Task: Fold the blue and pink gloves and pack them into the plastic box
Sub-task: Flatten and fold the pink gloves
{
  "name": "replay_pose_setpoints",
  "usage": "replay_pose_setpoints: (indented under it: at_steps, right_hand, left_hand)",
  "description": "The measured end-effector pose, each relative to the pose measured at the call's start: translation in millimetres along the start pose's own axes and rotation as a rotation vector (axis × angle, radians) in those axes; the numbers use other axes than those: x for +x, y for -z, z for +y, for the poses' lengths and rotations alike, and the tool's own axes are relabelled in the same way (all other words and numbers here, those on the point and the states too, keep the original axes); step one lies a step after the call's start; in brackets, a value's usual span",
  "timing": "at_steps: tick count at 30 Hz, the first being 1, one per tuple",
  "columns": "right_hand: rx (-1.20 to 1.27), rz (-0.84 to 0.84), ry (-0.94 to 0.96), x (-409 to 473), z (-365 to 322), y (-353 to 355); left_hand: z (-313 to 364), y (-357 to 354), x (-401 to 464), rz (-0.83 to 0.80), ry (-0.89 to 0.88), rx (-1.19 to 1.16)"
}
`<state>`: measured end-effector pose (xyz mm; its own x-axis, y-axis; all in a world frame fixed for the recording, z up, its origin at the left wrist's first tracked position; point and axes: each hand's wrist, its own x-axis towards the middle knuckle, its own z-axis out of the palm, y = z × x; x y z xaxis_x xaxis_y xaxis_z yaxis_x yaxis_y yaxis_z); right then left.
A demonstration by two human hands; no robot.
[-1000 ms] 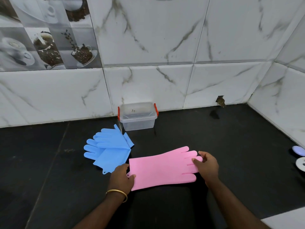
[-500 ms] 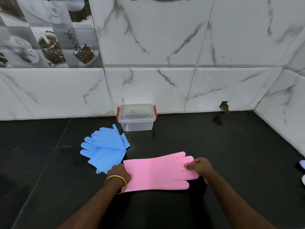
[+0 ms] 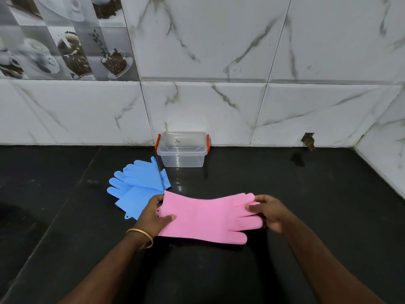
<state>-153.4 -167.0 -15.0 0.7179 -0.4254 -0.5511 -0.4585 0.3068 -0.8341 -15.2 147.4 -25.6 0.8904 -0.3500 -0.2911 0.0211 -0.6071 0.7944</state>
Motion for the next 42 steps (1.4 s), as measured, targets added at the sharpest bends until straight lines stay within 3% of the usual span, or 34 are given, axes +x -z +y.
replay_pose_setpoints:
  at_steps: [4, 9, 13, 16, 18, 21, 24, 28, 35, 39, 42]
  right_hand:
    - [0.076, 0.103, 0.124, 13, -11, 14]
    - [-0.091, 0.278, 0.146, 27, 21, 17]
    - [-0.243, 0.543, 0.218, 15, 34, 0]
    - [-0.457, 0.751, 0.438, -5, 39, -27]
    - [-0.372, 0.620, 0.560, -19, 45, -58]
    - [-0.184, 0.256, 0.503, -28, 54, -110]
    - [-0.231, 0.111, 0.473, -17, 54, -149]
    - [-0.368, 0.084, 0.471, 16, 38, -177]
    - [-0.328, 0.069, 0.454, 49, 49, -179]
    - [-0.212, 0.088, 0.445, 51, 50, -174]
    - [0.020, 0.009, 0.339, 46, 36, -164]
  left_hand:
    - [8, -8, 11, 0.033, -0.023, -0.088]
    - [-8, -18, 19, -0.008, 0.002, -0.121]
    - [-22, -18, 21, -0.049, 0.102, -0.313]
    - [-29, -18, 19, -0.095, 0.106, -0.349]
    - [-32, -19, 17, -0.097, 0.042, -0.246]
    - [-34, -23, 15, -0.042, -0.038, -0.171]
    - [-35, -28, 17, 0.025, -0.080, -0.137]
    - [-32, -32, 23, 0.058, -0.053, -0.056]
    - [-21, -36, 11, 0.141, 0.007, -0.155]
    - [5, -36, 2, 0.184, -0.069, -0.213]
    - [41, -44, -6, 0.187, -0.206, -0.187]
